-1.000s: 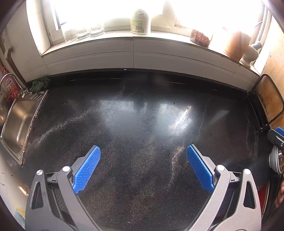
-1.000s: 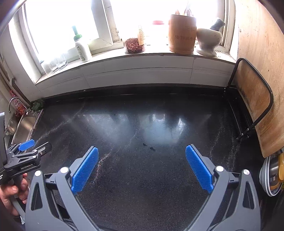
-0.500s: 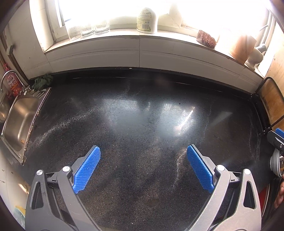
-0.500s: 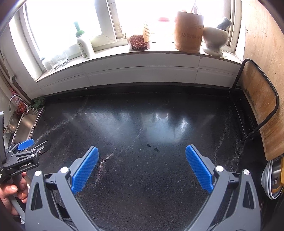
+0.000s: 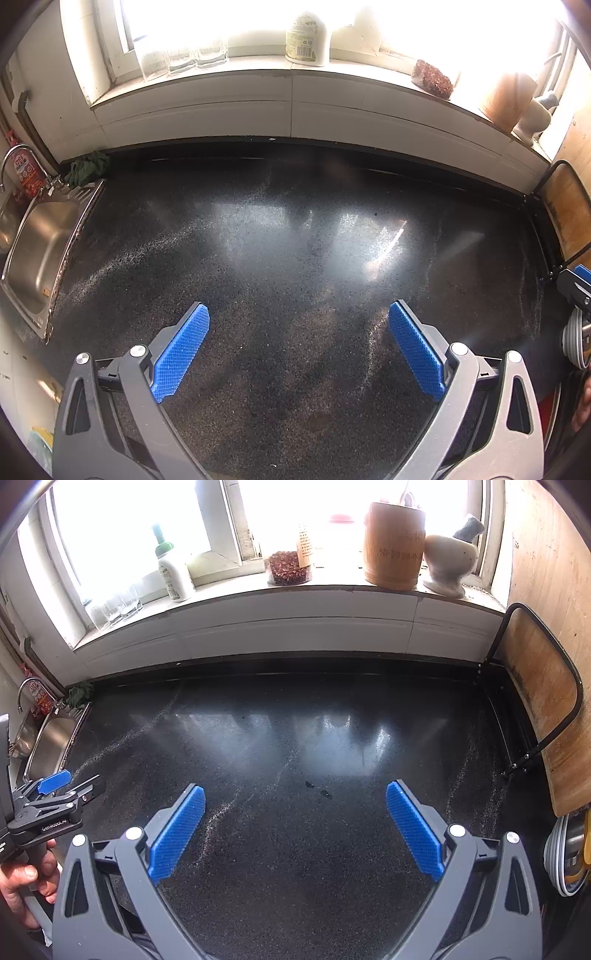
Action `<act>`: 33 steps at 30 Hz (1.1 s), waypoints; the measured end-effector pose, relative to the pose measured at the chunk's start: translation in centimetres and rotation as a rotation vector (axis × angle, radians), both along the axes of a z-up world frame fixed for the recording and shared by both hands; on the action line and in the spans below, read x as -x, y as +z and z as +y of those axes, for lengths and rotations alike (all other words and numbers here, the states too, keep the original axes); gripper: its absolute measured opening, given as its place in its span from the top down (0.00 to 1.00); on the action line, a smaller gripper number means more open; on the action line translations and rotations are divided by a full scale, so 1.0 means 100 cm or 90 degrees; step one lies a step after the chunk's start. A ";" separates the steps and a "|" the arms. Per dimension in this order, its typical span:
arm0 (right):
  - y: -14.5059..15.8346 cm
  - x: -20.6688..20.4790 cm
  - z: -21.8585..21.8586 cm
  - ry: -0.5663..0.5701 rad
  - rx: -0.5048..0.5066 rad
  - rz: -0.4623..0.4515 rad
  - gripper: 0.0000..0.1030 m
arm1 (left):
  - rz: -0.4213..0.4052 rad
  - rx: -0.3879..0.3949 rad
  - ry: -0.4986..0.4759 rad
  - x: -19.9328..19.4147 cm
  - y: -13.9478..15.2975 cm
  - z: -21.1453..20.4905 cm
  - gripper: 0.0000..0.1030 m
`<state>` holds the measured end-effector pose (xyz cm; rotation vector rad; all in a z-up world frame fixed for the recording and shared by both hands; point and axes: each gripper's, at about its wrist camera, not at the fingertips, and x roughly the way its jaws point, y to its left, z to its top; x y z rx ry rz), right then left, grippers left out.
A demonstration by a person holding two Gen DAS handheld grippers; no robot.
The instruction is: Collect trash
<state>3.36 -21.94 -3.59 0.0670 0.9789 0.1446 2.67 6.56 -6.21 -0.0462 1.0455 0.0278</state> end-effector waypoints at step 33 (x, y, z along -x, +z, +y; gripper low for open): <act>-0.004 -0.002 -0.001 0.004 0.003 0.009 0.07 | 0.012 -0.007 0.002 -0.001 -0.001 0.000 0.08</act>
